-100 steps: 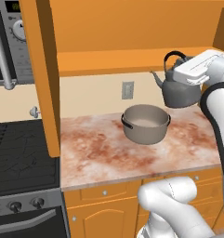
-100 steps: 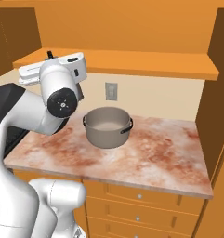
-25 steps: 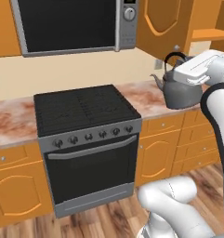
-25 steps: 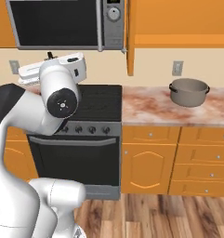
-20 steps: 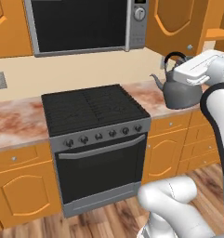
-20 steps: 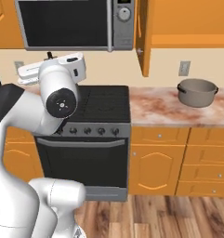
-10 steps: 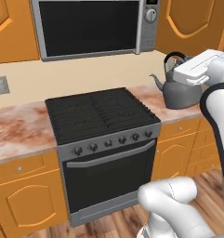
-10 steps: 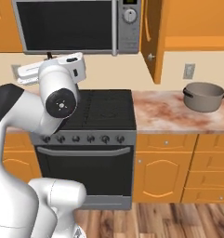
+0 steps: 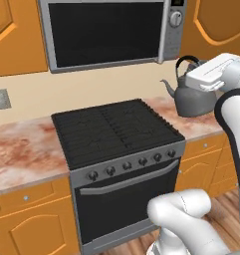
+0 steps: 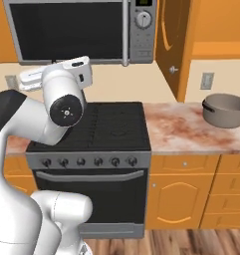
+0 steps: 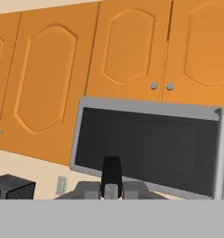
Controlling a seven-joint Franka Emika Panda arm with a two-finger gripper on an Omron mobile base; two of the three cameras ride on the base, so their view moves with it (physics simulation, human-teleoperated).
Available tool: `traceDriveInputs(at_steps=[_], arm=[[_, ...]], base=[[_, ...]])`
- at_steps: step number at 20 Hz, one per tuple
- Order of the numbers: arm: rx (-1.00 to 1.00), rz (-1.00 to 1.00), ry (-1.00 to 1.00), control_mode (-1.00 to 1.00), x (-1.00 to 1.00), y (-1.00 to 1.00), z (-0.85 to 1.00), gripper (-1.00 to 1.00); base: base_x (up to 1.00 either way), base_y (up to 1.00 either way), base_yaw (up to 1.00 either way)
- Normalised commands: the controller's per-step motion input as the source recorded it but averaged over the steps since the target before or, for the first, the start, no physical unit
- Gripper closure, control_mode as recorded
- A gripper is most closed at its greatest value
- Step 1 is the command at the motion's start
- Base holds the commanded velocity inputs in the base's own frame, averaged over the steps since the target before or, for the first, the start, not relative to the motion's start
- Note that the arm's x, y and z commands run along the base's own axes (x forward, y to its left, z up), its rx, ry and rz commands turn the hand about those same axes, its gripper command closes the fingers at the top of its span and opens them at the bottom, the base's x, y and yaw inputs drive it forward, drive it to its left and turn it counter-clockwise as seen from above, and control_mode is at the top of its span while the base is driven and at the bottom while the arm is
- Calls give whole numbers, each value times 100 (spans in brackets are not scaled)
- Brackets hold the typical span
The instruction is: Pick the kettle from the cabinet and place it on a stove burner. Then pick the pot from the counter and place it on another stove burner. Finally, turn both burners on.
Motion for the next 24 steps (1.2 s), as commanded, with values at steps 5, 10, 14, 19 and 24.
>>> traceDriveInputs(at_steps=[5, 10, 14, 19, 24], arm=[[0, 0, 0, 100, 0, 0, 0, 100], [0, 0, 0, 100, 0, 0, 0, 100], [0, 0, 0, 100, 0, 0, 0, 100], [0, 0, 0, 100, 0, 0, 0, 100], [0, 0, 0, 100, 0, 0, 0, 100]], base=[[40, 42, -6], [38, 38, -6], [40, 38, -5], [41, 36, -5], [39, 34, -4]])
